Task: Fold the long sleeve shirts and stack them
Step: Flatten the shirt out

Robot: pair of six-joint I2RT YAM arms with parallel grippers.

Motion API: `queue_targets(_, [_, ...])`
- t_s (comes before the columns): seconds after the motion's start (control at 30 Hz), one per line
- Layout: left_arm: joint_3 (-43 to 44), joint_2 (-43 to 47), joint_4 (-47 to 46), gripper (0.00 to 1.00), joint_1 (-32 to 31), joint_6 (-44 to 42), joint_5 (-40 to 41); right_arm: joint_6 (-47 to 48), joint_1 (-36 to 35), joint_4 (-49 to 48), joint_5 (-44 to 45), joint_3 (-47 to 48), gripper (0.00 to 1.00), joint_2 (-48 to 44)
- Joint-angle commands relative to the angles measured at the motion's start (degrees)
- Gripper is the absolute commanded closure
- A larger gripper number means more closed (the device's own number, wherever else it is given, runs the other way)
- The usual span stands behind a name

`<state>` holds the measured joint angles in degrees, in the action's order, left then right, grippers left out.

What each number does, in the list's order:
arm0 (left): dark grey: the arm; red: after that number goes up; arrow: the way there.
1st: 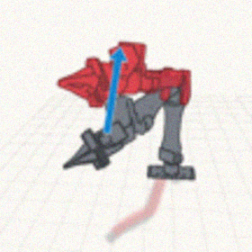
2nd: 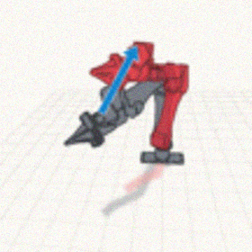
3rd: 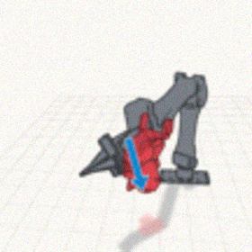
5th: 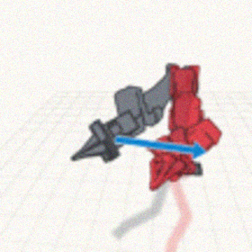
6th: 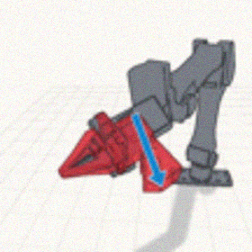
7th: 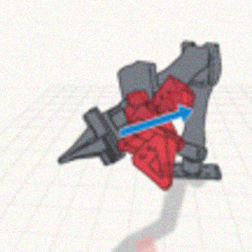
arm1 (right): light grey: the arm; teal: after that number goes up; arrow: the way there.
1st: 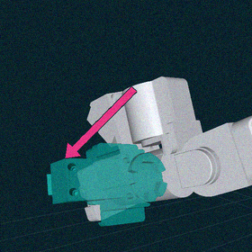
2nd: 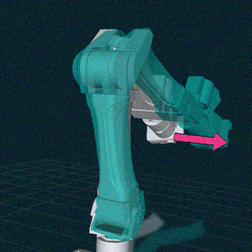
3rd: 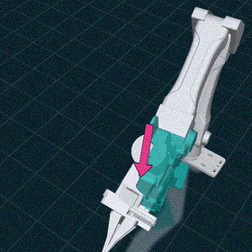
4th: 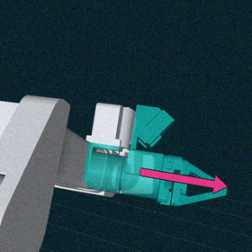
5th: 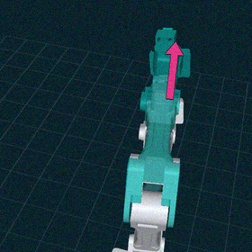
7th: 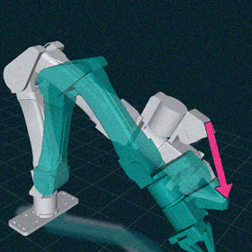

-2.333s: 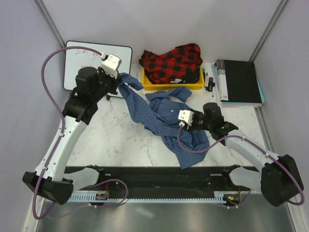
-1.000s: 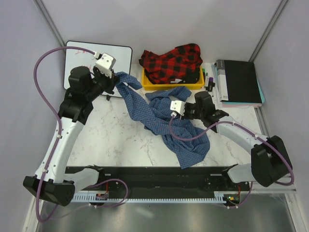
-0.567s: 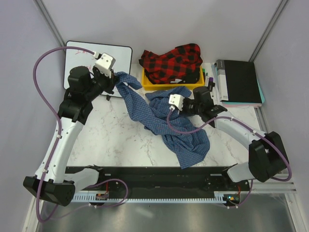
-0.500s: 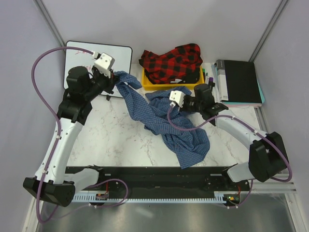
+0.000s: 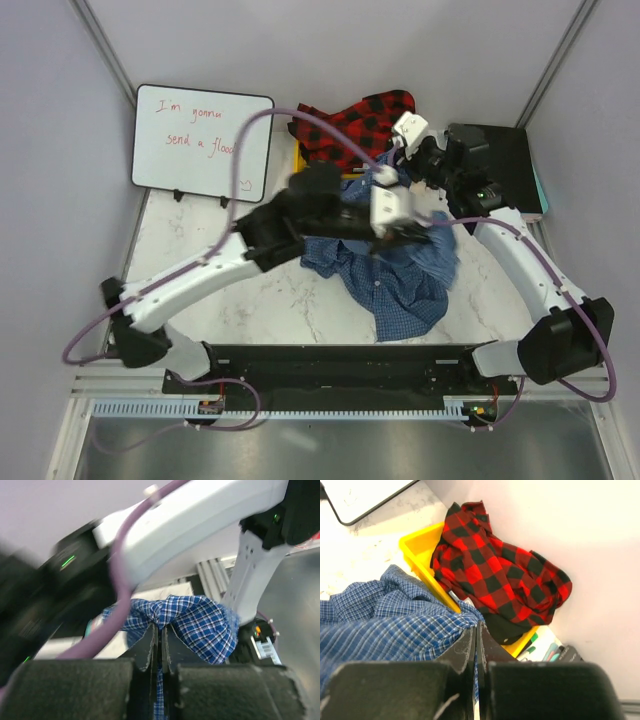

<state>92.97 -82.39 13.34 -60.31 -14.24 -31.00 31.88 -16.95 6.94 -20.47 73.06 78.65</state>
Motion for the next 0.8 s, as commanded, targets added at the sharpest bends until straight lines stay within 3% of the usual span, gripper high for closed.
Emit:
queue_targets(0.0, [12.0,-15.0,-1.5,0.88,-10.3,-10.4,4.2,-3.8,1.4,-1.3,-0.1,0.3,1.0,-4.2])
queue_targets(0.03, [14.8,-16.6,-1.7,0.74,-11.3,-10.4,3.4,-3.3,1.8,-1.3,-0.3,-0.2,1.0,-4.6])
queue_targets(0.07, [15.7,-18.0,-1.7,0.52,-11.2,-8.8,2.9,-3.2,3.1,-1.3,-0.5,-0.4,1.0,-5.1])
queue_targets(0.17, [8.5,-14.1,-4.9,0.3,-9.9,-4.3,2.4,-3.8,6.3,-1.2,-2.4,-0.1,1.0,-4.9])
queue_targets(0.2, [-2.2,-7.4,-7.1,0.28,-9.3,-4.0,1.1,-3.8,6.9,-1.2,-3.3,0.4,1.0,-4.8])
queue_targets(0.23, [-7.9,-3.8,-10.6,0.2,-9.4,-5.5,0.9,-3.9,8.1,-1.3,-3.8,0.8,1.0,-4.7])
queue_targets(0.3, [-22.2,5.1,-12.1,0.18,-9.4,-6.6,3.6,-4.3,8.7,-1.5,-4.9,1.3,1.0,-4.1])
queue_targets(0.4, [-33.9,9.4,-7.4,0.19,-8.5,-7.5,9.4,-5.0,9.8,-2.5,-5.1,1.0,1.0,-3.7])
queue_targets(0.5, [-41.6,9.4,-4.3,0.19,-8.3,-15.4,12.7,-4.5,10.8,-2.8,-5.6,0.1,1.0,-4.0])
queue_targets(0.77, [-38.6,-8.5,-10.2,0.16,-7.7,-26.6,17.1,-2.6,11.7,-2.6,-3.4,-1.9,1.0,-5.7])
